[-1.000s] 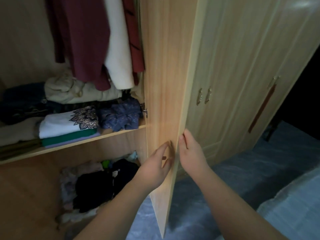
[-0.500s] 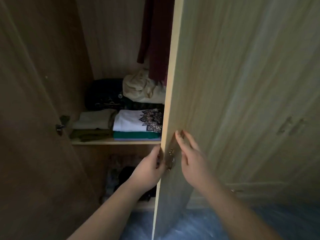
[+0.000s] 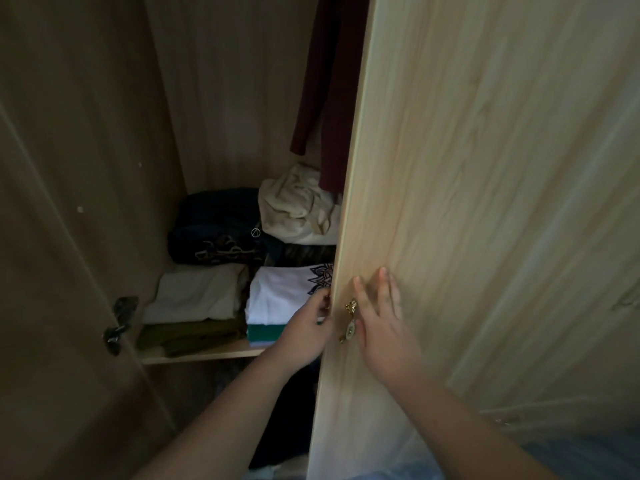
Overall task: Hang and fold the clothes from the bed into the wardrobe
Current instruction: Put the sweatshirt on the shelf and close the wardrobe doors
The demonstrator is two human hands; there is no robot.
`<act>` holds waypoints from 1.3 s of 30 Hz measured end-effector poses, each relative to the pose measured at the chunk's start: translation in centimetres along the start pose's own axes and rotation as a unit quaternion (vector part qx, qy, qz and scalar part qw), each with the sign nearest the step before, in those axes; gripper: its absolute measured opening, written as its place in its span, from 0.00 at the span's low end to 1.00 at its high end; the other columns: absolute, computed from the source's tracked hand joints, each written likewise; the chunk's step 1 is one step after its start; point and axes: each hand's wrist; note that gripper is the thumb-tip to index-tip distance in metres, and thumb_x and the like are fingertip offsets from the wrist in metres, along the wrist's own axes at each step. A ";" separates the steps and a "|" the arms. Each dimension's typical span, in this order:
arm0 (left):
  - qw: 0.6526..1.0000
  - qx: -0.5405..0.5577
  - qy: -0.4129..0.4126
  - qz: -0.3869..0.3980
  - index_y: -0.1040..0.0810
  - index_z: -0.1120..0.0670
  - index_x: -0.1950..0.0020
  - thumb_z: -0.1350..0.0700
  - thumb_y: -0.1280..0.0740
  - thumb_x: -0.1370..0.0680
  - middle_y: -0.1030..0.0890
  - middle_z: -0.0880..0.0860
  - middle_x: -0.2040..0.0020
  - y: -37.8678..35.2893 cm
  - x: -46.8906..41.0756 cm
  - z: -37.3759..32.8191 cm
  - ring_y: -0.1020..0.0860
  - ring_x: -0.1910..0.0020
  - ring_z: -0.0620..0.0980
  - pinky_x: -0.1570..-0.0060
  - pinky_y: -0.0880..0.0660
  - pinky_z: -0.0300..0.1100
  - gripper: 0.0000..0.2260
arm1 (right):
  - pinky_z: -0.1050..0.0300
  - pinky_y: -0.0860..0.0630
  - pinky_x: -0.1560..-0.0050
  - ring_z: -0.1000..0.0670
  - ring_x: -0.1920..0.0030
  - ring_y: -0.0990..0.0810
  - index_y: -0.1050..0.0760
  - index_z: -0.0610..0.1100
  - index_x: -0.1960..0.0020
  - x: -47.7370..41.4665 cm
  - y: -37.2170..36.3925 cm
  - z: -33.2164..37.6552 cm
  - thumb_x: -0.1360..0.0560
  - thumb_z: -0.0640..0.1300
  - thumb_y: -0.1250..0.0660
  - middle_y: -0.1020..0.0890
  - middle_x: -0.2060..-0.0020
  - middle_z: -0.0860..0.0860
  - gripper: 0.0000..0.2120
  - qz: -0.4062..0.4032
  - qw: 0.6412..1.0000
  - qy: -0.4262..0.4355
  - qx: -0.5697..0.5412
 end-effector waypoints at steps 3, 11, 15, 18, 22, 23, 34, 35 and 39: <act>1.000 0.002 -0.006 0.001 0.28 0.31 0.36 0.43 0.32 0.23 0.19 0.37 0.40 0.4 -1.7 0.5 0.22 0.40 0.37 0.44 0.25 0.33 0.16 | 0.44 0.33 0.30 0.41 0.20 0.58 0.56 0.53 0.19 -1.4 -1.0 0.0 0.22 0.45 0.35 0.62 0.20 0.44 0.41 0.013 0.999 -0.008 0.044; 1.000 -0.020 0.009 0.002 0.31 0.30 0.33 0.51 0.33 0.20 0.21 0.36 0.38 0.5 -2.4 1.4 0.23 0.37 0.38 0.34 0.25 0.48 0.20 | 0.36 0.38 0.27 0.37 0.21 0.56 0.53 0.47 0.19 -1.7 -1.0 1.1 0.26 0.41 0.37 0.54 0.21 0.37 0.41 0.019 0.998 -0.009 0.061; 0.999 -0.018 0.016 0.039 0.31 0.35 0.30 0.46 0.33 0.22 0.22 0.39 0.34 0.7 0.2 -0.4 0.23 0.38 0.38 0.40 0.26 0.35 0.22 | 0.46 0.43 0.24 0.41 0.20 0.59 0.53 0.50 0.19 -1.0 1.2 2.2 0.25 0.40 0.38 0.59 0.20 0.42 0.39 0.051 0.998 -0.021 0.005; 0.988 -0.152 0.029 0.016 0.33 0.37 0.30 0.49 0.36 0.22 0.24 0.47 0.32 1.8 4.4 -1.0 0.26 0.45 0.27 0.50 0.33 0.20 0.21 | 0.50 0.39 0.25 0.44 0.22 0.44 0.43 0.47 0.21 0.5 3.1 3.4 0.25 0.41 0.38 0.43 0.21 0.46 0.34 0.093 0.994 -0.008 -0.048; 0.907 -0.417 0.058 -0.010 0.43 0.46 0.20 0.51 0.40 0.21 0.33 0.51 0.24 2.4 13.0 -0.1 0.34 0.26 0.49 0.30 0.35 0.42 0.29 | 0.49 0.36 0.27 0.46 0.24 0.38 0.44 0.50 0.21 5.5 4.4 5.3 0.23 0.52 0.42 0.38 0.22 0.49 0.31 0.159 0.986 0.043 -0.015; 0.892 -0.445 0.078 -0.010 0.44 0.46 0.20 0.50 0.40 0.21 0.36 0.50 0.22 2.2 15.6 0.0 0.38 0.23 0.51 0.27 0.37 0.47 0.29 | 0.49 0.36 0.26 0.46 0.24 0.39 0.44 0.51 0.21 7.0 4.5 5.9 0.22 0.54 0.42 0.38 0.22 0.49 0.31 0.173 0.983 0.059 -0.016; 0.773 -0.565 0.258 -0.127 0.50 0.45 0.18 0.44 0.43 0.19 0.45 0.47 0.18 3.5 42.2 -3.6 0.52 0.19 0.52 0.22 0.47 0.48 0.30 | 0.48 0.41 0.23 0.48 0.21 0.45 0.49 0.53 0.19 17.6 6.3 15.7 0.19 0.59 0.48 0.41 0.21 0.51 0.30 0.270 0.937 0.206 -0.085; 0.766 -0.566 0.272 -0.138 0.51 0.44 0.18 0.45 0.42 0.19 0.46 0.47 0.18 4.3 44.0 -3.8 0.52 0.19 0.52 0.22 0.46 0.48 0.31 | 0.48 0.41 0.23 0.48 0.21 0.46 0.50 0.53 0.19 18.2 6.5 16.8 0.19 0.59 0.47 0.41 0.21 0.52 0.30 0.278 0.932 0.212 -0.093; 0.739 -0.571 0.299 -0.198 0.46 0.46 0.20 0.43 0.40 0.20 0.40 0.48 0.20 8.1 49.3 -4.0 0.46 0.20 0.54 0.24 0.42 0.49 0.30 | 0.49 0.41 0.23 0.49 0.21 0.47 0.48 0.53 0.19 19.4 7.3 21.1 0.19 0.58 0.45 0.41 0.21 0.52 0.30 0.285 0.924 0.227 -0.117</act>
Point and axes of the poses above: each hand's wrist, its own x-axis away from the middle knuckle, its own y-axis out of the back of the hand, z = x × y
